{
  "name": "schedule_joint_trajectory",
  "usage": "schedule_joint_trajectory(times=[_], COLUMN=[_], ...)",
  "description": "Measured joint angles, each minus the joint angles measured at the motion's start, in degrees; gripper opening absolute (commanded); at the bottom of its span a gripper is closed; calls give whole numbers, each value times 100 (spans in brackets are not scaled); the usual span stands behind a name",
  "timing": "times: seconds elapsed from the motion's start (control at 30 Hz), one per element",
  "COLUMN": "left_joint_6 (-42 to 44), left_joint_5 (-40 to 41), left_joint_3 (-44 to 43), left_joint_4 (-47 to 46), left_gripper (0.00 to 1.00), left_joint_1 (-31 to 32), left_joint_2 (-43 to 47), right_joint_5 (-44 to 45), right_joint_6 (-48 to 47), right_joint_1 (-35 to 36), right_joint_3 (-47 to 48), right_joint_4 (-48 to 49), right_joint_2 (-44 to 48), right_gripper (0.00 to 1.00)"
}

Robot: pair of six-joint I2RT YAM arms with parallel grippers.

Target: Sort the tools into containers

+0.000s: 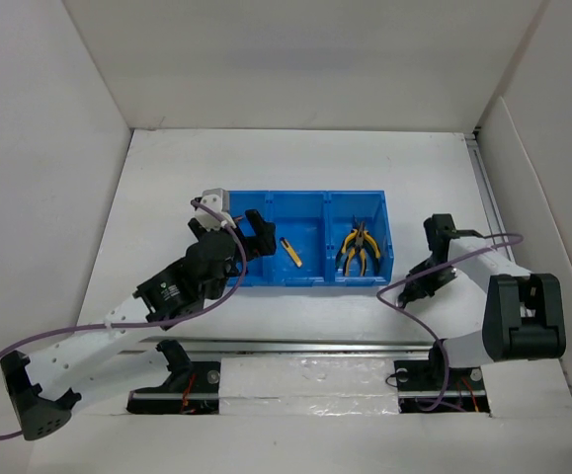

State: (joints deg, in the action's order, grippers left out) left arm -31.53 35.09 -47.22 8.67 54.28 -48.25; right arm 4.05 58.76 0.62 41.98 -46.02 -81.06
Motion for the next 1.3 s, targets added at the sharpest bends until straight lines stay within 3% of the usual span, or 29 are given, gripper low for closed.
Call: schedule_joint_trajectory(times=[0.03, 0.07, 0.37, 0.57, 0.73, 1.03, 1.3], left_joint_6=[-2, -4, -52, -111, -225, -492, -610], left_joint_5=[15, 35, 142, 203, 363, 914, 1215], left_joint_3=[0, 0, 0, 0, 57, 131, 153], left_joint_4=[0, 0, 0, 20, 79, 249, 407], left_gripper=[99, 99, 99, 99, 99, 99, 99], left_joint_1=[0, 0, 0, 0, 0, 0, 0], left_joint_2=[46, 90, 197, 192, 330, 654, 719], right_joint_5=[-9, -2, 90, 800, 911, 1405, 1298], right_joint_6=[50, 109, 0, -98, -767, -2212, -2573], right_joint_1=[28, 48, -282, -262, 894, 3777, 4529], right_joint_3=[13, 26, 153, 859, 1368, 2789, 3595], right_joint_4=[2, 13, -70, -452, 577, 1681, 2157], right_joint_2=[0, 0, 46, 1996, 2981, 761, -966], right_gripper=[2, 0, 0, 0, 0, 0, 0])
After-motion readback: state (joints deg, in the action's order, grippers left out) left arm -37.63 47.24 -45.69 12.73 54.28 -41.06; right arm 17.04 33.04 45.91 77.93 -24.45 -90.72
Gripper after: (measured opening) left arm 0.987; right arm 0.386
